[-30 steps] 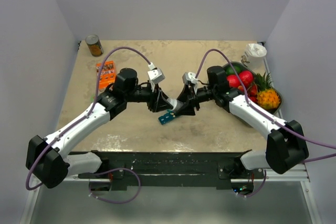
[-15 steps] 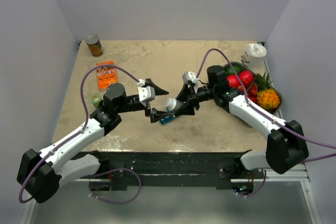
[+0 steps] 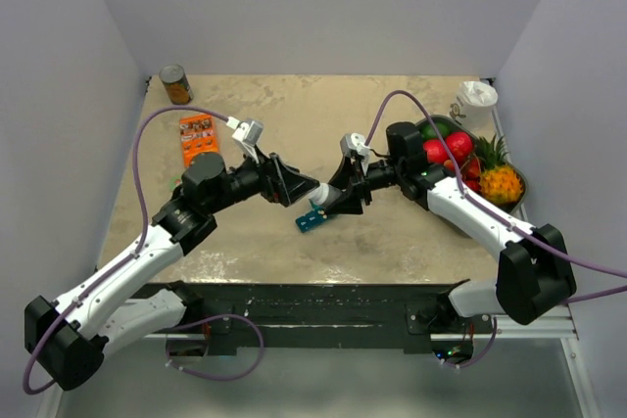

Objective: Sort the pills into containers

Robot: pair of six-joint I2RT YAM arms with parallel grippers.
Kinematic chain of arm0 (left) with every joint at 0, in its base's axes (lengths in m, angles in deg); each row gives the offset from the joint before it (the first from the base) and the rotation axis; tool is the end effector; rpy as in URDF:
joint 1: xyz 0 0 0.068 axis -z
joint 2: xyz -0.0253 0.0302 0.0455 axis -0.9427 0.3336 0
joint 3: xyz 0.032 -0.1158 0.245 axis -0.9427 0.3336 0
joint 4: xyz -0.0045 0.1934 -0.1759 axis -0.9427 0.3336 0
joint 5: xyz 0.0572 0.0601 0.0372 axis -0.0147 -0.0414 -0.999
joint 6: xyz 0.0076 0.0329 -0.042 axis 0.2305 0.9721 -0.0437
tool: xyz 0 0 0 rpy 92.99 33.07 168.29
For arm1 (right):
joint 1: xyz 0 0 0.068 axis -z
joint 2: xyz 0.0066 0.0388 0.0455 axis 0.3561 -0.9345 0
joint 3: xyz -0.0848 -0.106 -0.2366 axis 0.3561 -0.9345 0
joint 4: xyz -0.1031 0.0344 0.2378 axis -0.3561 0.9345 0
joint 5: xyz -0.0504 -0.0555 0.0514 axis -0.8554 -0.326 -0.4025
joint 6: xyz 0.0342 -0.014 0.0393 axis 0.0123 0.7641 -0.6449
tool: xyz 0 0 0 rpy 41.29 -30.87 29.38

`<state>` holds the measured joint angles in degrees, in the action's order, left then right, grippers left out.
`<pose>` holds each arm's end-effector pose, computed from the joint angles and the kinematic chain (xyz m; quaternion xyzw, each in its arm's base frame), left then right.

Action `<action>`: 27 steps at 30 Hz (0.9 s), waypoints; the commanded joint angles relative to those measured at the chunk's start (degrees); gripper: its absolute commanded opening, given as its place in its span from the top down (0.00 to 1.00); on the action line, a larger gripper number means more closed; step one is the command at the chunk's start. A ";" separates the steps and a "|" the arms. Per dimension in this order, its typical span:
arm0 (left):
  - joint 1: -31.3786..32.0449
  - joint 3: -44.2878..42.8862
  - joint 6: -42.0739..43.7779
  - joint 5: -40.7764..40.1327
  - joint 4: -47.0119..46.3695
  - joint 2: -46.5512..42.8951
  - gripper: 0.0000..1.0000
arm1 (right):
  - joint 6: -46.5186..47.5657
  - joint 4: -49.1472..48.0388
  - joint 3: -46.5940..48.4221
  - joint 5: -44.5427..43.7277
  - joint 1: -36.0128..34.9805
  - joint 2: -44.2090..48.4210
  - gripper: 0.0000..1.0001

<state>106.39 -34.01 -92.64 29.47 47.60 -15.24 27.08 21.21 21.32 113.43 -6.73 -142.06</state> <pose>0.1689 -0.1395 0.3445 0.1410 0.6979 -0.5200 0.4718 0.2425 0.1641 0.2816 -0.5344 0.5496 0.5194 0.3775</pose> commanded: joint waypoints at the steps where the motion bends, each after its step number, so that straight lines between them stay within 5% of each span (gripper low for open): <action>1: 2.44 -4.19 -10.83 -9.52 13.56 2.68 0.05 | 0.80 -0.72 2.12 -0.55 0.17 0.94 1.00; 5: 4.99 -6.31 -11.27 -14.71 17.53 5.58 0.14 | 0.80 -0.72 2.12 -0.90 0.17 0.94 1.00; 17: 6.57 -7.63 -10.66 -13.84 16.12 8.05 0.42 | 0.80 -0.72 2.12 -1.25 0.17 0.50 1.00; 22: 6.57 -7.63 -8.21 -11.74 15.07 8.31 0.91 | 0.80 -0.72 2.12 -1.25 0.17 0.58 1.00; 27: 6.57 -3.61 5.88 -0.63 7.88 6.47 1.00 | 0.71 -0.72 2.12 -0.55 0.09 0.76 1.00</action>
<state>112.92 -39.63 -100.35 18.00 63.05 -7.11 27.54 21.34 21.32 110.77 -6.73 -142.08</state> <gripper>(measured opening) 0.427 0.553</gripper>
